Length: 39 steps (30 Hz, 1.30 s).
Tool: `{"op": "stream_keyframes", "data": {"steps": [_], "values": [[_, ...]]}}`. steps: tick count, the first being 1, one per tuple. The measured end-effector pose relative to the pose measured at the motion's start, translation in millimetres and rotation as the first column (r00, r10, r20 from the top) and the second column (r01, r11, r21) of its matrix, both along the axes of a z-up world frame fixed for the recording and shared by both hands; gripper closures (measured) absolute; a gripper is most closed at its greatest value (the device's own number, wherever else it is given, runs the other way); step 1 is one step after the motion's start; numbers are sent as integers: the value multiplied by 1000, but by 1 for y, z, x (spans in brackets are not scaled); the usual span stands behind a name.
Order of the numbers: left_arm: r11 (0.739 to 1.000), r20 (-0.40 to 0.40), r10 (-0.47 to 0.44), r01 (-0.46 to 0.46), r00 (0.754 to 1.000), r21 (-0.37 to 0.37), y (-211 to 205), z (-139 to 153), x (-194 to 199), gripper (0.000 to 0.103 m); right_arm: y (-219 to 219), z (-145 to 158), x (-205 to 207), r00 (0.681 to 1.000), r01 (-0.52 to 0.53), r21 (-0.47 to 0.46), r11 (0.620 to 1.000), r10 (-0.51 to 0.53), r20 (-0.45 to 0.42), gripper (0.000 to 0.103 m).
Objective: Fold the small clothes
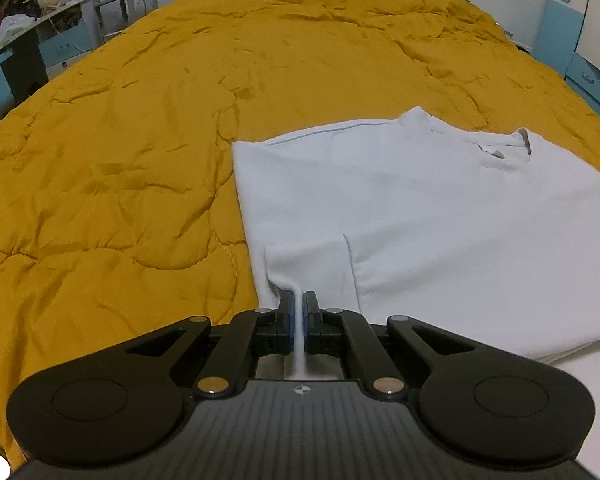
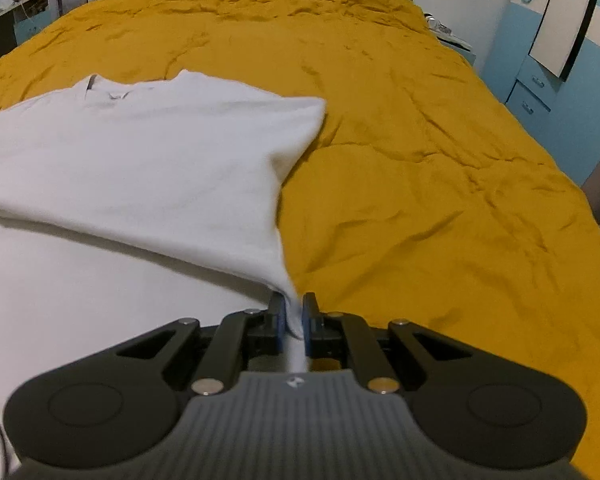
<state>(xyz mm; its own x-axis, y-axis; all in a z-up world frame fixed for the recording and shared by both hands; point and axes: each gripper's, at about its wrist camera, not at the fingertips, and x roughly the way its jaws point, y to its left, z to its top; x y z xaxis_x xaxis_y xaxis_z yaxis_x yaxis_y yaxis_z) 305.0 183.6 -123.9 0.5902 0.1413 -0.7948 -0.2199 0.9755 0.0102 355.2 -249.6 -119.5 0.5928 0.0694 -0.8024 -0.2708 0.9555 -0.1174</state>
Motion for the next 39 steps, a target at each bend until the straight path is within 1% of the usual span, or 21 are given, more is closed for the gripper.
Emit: {"op": "stream_keyframes", "data": {"steps": [1, 4, 7, 10, 13, 15, 18, 19, 21, 24, 26, 29, 32, 34, 39], "values": [[1000, 2, -5, 5, 1000, 3, -1, -1, -3, 98, -3, 8, -1, 1000, 11, 26, 1000, -11, 2, 98], [1000, 2, -7, 7, 1000, 11, 2, -1, -3, 93, -10, 32, -5, 1000, 16, 138, 990, -19, 20, 96], [1000, 6, -2, 2, 1000, 14, 0, -1, -5, 93, -8, 44, 13, 999, 17, 233, 972, -25, 33, 96], [1000, 13, 1, -2, 1000, 19, -1, -3, -6, 93, 4, 39, 43, 998, 29, 274, 961, -43, 44, 96], [1000, 21, -2, 1, 1000, 23, -2, -4, -7, 93, 11, 25, 75, 997, 65, 347, 936, -74, 13, 96], [1000, 28, -1, 0, 1000, 16, 0, -4, -9, 92, 16, 14, 92, 995, 92, 342, 935, -96, -6, 96], [1000, 32, -9, 8, 999, 17, 1, -7, -10, 89, 17, -14, 107, 988, 153, 290, 945, -136, -79, 97], [1000, 31, -16, 15, 999, 20, 2, -8, -10, 88, 15, -21, 108, 985, 162, 280, 946, -140, -97, 100], [999, 25, -26, 25, 999, 30, 1, -7, -9, 88, 14, -26, 107, 987, 153, 274, 949, -131, -98, 99], [998, 16, -34, 33, 999, 46, 0, -1, -9, 85, 19, -13, 102, 988, 146, 226, 963, -132, -74, 95], [998, 16, -39, 38, 999, 56, -1, 6, -12, 79, 20, -4, 97, 991, 134, 210, 969, -124, -59, 95], [995, 13, -60, 59, 998, 81, -6, 16, -22, 79, 22, 11, 83, 994, 101, 204, 974, -93, -52, 93], [992, 16, -104, 102, 994, 81, -13, 29, -38, 79, 23, 28, 57, 999, 44, 193, 980, -37, -37, 92], [987, 20, -144, 142, 989, 81, -18, 39, -53, 78, 24, 41, 38, 999, -5, 203, 979, 12, -33, 87], [966, 33, -242, 237, 970, 106, -31, 61, -94, 72, 26, 65, -19, 991, -120, 205, 971, 128, -26, 80]]}}
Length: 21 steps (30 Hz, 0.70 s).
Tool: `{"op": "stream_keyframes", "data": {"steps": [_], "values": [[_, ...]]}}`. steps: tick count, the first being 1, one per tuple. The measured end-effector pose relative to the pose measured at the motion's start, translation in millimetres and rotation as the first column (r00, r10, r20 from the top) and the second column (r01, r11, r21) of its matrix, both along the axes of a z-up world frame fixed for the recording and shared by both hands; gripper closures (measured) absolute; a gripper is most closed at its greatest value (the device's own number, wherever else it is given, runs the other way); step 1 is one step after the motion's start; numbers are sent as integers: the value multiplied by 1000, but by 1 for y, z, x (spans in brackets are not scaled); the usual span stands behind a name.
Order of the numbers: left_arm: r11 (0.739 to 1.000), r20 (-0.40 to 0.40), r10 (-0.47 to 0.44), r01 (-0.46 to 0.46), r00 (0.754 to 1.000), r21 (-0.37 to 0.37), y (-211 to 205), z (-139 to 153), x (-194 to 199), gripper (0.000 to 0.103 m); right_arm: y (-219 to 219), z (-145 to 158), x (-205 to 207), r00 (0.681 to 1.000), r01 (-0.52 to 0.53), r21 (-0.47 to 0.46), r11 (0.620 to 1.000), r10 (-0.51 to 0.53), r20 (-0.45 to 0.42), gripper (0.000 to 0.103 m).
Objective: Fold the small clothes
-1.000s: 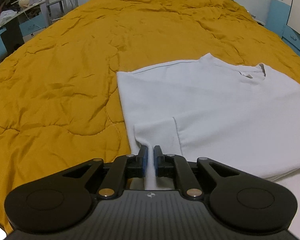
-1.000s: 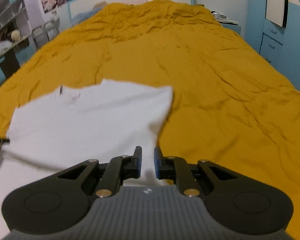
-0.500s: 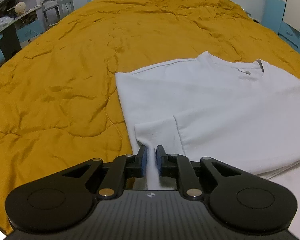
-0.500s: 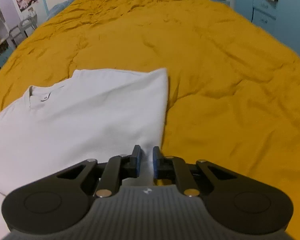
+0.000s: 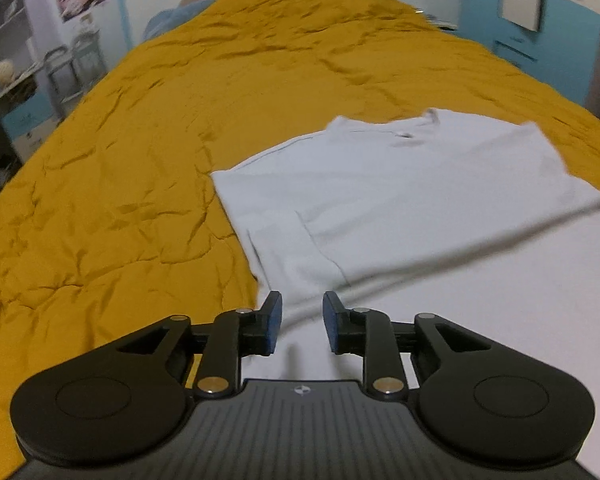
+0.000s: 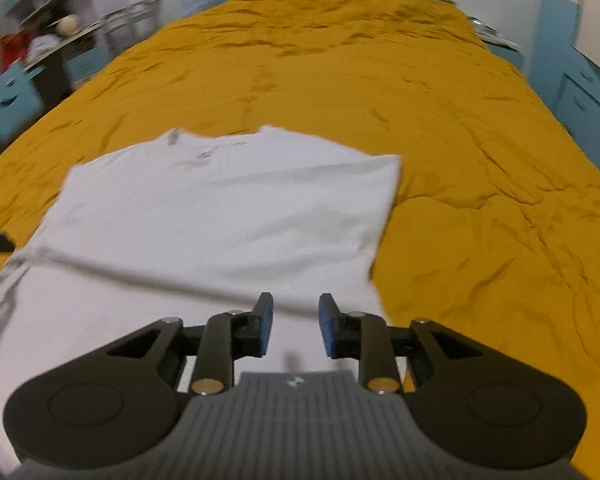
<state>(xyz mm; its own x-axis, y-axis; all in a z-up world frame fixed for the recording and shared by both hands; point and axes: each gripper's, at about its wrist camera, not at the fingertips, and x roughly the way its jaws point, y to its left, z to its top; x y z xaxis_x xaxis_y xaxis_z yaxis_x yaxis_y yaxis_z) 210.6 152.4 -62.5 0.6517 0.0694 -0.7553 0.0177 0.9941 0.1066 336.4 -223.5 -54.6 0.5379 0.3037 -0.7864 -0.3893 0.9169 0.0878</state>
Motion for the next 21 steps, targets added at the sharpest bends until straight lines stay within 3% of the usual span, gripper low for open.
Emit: {"op": "stream_keyframes", "data": {"steps": [4, 7, 11, 16, 19, 21], "values": [[991, 10, -132, 132, 991, 1, -16, 11, -41, 69, -4, 12, -48, 996, -95, 23, 995, 94, 6, 73], [975, -7, -217, 217, 976, 46, -31, 14, -70, 65, -3, 16, -86, 988, -156, -1, 988, 156, 6, 65], [957, -20, -279, 279, 960, 76, -42, 13, -108, 48, -9, 13, -130, 978, -206, -34, 978, 205, -20, 59], [901, -101, -402, 413, 910, 133, -61, 0, -151, 47, -10, -4, -185, 942, -335, -122, 934, 330, -59, 51], [891, -160, -405, 428, 900, 151, -64, -15, -168, 39, -13, -18, -207, 932, -363, -172, 916, 351, -94, 46], [891, -197, -392, 424, 899, 161, -62, -26, -179, 37, -23, -25, -217, 940, -337, -177, 925, 321, -111, 45]]}}
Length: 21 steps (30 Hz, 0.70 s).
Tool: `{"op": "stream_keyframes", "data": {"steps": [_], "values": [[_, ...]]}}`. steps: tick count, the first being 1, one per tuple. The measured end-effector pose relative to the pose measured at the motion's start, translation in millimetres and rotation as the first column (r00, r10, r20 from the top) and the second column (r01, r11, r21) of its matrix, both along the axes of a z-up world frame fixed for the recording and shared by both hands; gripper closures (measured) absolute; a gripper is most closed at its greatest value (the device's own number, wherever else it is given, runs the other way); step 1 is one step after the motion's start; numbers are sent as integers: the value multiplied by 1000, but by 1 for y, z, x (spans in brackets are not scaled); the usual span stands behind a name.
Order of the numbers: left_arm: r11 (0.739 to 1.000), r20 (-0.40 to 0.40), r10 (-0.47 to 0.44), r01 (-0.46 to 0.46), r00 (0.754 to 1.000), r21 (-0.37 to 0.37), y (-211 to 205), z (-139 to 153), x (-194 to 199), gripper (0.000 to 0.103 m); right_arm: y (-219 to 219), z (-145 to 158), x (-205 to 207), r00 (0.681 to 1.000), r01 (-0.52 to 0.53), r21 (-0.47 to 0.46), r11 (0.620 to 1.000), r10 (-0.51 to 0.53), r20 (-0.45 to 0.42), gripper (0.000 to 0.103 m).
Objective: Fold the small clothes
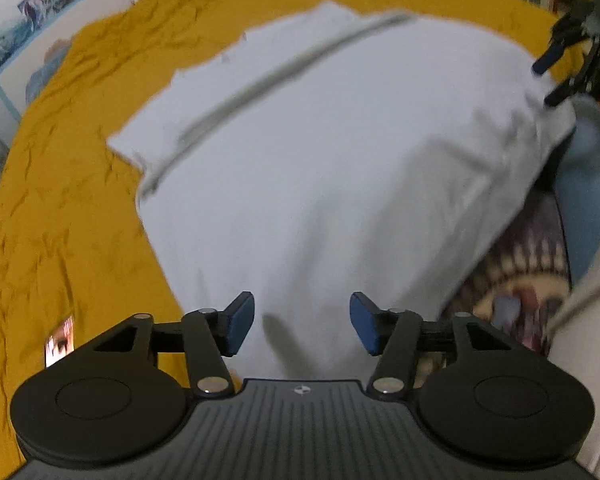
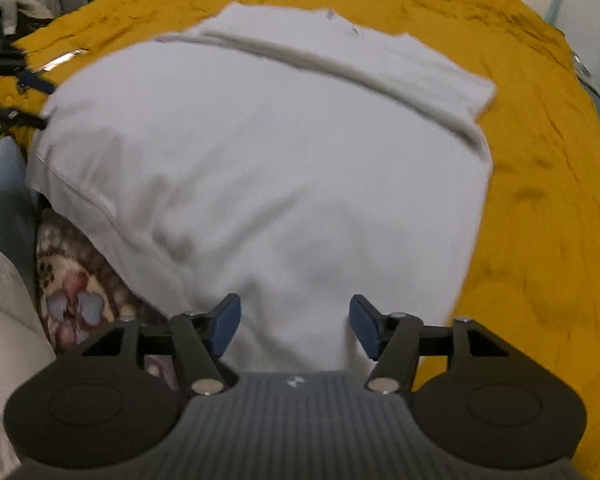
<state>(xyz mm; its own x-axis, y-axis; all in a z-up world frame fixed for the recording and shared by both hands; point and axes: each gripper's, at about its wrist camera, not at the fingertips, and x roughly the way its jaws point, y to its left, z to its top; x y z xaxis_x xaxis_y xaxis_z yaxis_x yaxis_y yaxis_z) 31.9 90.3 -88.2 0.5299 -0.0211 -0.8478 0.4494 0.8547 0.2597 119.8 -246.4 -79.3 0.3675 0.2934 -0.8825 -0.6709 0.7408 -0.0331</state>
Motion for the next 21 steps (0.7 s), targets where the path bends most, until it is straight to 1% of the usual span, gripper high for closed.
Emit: {"op": "stream_keyframes", "data": {"steps": [2, 3, 4, 6, 7, 8, 10, 12, 14, 15, 16, 17, 18, 19, 20, 21], "values": [[999, -16, -11, 12, 1000, 46, -2, -9, -10, 37, -9, -7, -5, 1000, 25, -20, 999, -26, -12, 45], [997, -23, -27, 29, 999, 78, -6, -14, -17, 37, -12, -10, -10, 1000, 20, -41, 999, -21, -11, 42], [993, -34, -46, 50, 998, 108, -10, -20, -22, 37, -13, -13, -15, 1000, 4, -63, 998, -4, -5, 37], [984, -59, -69, 78, 996, 157, -15, -29, -33, 36, -12, -19, -27, 999, -41, -118, 992, 44, 22, 34], [984, -67, -65, 75, 996, 161, -14, -33, -36, 35, -12, -20, -32, 998, -48, -143, 989, 54, 36, 34], [987, -72, -46, 57, 996, 151, -10, -34, -41, 34, -15, -20, -35, 998, -49, -152, 987, 55, 41, 33], [993, -82, 26, -17, 996, 115, 3, -38, -42, 32, -23, -19, -32, 1000, -14, -124, 992, 17, 24, 33], [993, -92, 101, -95, 991, 71, 15, -42, -40, 32, -40, -20, -25, 996, 78, -68, 995, -81, -40, 33], [990, -120, 140, -139, 983, 15, 21, -46, -37, 32, -54, -25, -16, 983, 158, -39, 987, -161, -91, 35], [988, -131, 150, -153, 980, -11, 24, -48, -34, 32, -59, -28, -13, 976, 185, -30, 982, -187, -110, 39], [987, -136, 156, -160, 978, -22, 25, -50, -32, 33, -62, -30, -10, 969, 209, -19, 978, -209, -128, 43], [986, -141, 161, -166, 977, -27, 25, -52, -28, 33, -66, -32, -8, 961, 233, -3, 973, -231, -151, 45], [985, -147, 167, -173, 975, -28, 23, -53, -26, 35, -67, -34, -6, 956, 246, 10, 969, -241, -167, 48], [983, -152, 175, -182, 973, -30, 23, -56, -23, 42, -67, -36, -5, 952, 256, 21, 967, -248, -181, 49], [981, -160, 184, -192, 970, -39, 24, -57, -20, 58, -68, -37, -3, 948, 264, 28, 964, -253, -193, 51], [977, -179, 194, -206, 965, -55, 26, -58, -17, 68, -67, -39, -2, 945, 268, 29, 963, -257, -201, 62]]}}
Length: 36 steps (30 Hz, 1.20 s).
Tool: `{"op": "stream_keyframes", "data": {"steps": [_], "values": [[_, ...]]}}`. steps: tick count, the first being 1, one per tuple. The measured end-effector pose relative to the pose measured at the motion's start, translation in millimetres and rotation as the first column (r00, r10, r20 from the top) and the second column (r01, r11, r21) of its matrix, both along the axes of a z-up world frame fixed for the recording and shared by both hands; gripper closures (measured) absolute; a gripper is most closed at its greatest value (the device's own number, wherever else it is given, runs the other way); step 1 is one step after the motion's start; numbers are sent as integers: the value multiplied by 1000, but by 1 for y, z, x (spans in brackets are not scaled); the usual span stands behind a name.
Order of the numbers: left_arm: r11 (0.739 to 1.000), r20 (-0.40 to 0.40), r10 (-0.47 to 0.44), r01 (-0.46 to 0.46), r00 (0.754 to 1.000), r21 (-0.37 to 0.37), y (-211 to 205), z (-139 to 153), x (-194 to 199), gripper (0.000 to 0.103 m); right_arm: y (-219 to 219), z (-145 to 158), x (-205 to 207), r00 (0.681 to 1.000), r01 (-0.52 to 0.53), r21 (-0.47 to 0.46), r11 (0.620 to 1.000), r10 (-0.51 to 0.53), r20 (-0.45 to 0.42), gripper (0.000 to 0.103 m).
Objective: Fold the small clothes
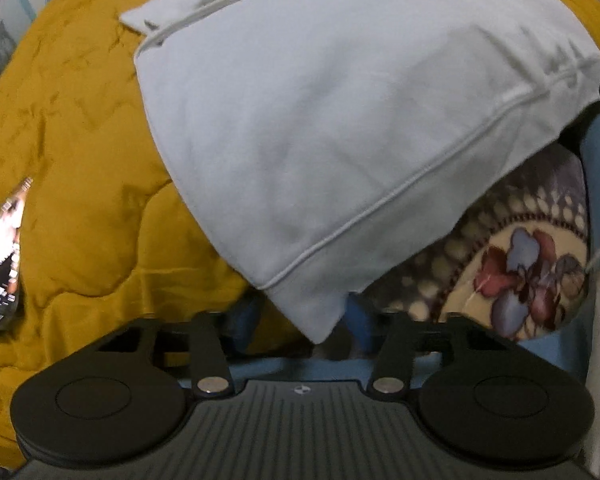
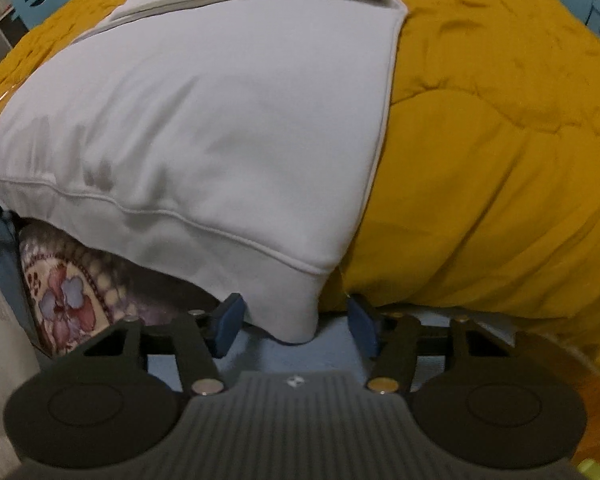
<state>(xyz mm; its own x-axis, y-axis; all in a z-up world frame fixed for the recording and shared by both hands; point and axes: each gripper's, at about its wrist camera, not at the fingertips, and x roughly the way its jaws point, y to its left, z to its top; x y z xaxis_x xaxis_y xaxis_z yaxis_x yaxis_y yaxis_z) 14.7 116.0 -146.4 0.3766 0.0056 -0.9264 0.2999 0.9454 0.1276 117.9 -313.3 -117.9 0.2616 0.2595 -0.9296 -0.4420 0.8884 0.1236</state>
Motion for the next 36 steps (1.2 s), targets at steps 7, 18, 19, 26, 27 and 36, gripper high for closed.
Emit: {"op": "stream_keyframes", "data": {"steps": [7, 18, 19, 26, 27, 36], "values": [[998, 16, -49, 49, 999, 26, -7, 21, -8, 100, 0, 13, 2, 999, -37, -13, 999, 37, -33, 101], [983, 235, -160, 133, 959, 129, -6, 123, 15, 100, 12, 149, 15, 958, -178, -12, 984, 176, 227, 101], [984, 252, -150, 120, 956, 128, -2, 128, 24, 100, 14, 156, 21, 951, -181, -14, 983, 178, 253, 101], [999, 247, -30, 18, 969, 51, 30, 106, 100, 100, 27, 144, 98, 953, -108, -22, 994, 110, 282, 102], [999, 238, -11, 2, 971, 39, 36, 99, 110, 100, 28, 134, 111, 959, -85, -19, 996, 87, 268, 102], [997, 145, 82, -79, 986, -27, 58, 62, 140, 87, 32, 57, 153, 990, 8, 14, 1000, -10, 143, 102]]}}
